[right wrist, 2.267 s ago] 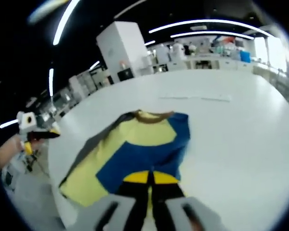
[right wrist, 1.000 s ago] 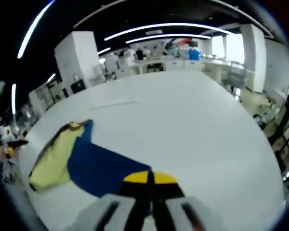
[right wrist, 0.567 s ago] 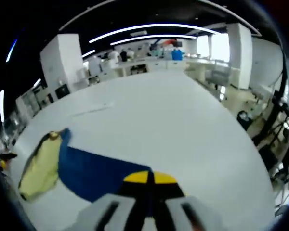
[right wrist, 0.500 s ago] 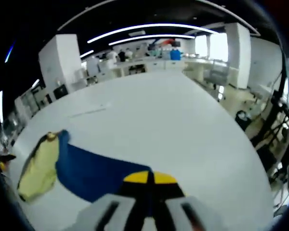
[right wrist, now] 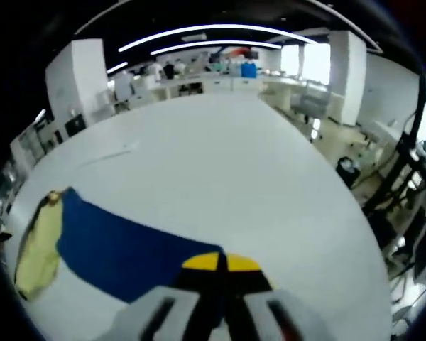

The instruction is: Fold the garment on the visible template until the final outline fits inside the template.

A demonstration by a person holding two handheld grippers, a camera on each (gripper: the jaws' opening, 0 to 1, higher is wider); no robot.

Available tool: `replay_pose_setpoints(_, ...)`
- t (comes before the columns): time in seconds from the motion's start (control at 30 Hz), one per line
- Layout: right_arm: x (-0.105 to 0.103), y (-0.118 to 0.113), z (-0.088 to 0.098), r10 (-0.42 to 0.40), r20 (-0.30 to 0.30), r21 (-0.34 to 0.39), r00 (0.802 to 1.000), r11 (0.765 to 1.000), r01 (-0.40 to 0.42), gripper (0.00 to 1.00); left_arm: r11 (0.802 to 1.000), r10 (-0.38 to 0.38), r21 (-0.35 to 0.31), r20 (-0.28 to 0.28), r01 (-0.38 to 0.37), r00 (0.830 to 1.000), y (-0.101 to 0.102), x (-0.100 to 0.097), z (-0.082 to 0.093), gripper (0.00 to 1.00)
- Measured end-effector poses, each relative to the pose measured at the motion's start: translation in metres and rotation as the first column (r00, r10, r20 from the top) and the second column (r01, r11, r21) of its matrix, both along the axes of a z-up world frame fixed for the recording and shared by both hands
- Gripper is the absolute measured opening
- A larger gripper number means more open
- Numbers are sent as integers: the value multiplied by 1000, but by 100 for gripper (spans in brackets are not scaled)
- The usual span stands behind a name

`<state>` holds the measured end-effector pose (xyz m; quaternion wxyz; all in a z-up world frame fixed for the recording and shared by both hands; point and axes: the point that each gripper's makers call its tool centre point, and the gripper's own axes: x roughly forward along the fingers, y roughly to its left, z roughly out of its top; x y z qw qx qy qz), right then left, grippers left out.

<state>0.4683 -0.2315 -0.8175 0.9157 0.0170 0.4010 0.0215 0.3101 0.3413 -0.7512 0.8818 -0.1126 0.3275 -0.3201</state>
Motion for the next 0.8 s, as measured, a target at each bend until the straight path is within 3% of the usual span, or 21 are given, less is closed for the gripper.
replay_pose_setpoints(0.4, -2, -12, -15, 7, -59, -23, 998, 1000, -8, 0, 1000, 8, -8, -22, -8, 1000, 1, -1, -9, 84)
replay_pose_setpoints(0.67, 3, -11, -18, 12, -64, -9, 998, 1000, -12, 0, 1000, 25, -4, -10, -25, 1000, 19, 2, -5, 84)
replay_pose_setpoints(0.8, 10, -9, -12, 52, -33, -19, 998, 998, -53, 25, 999, 34, -7, 5, -34, 999, 19, 1, 0, 84)
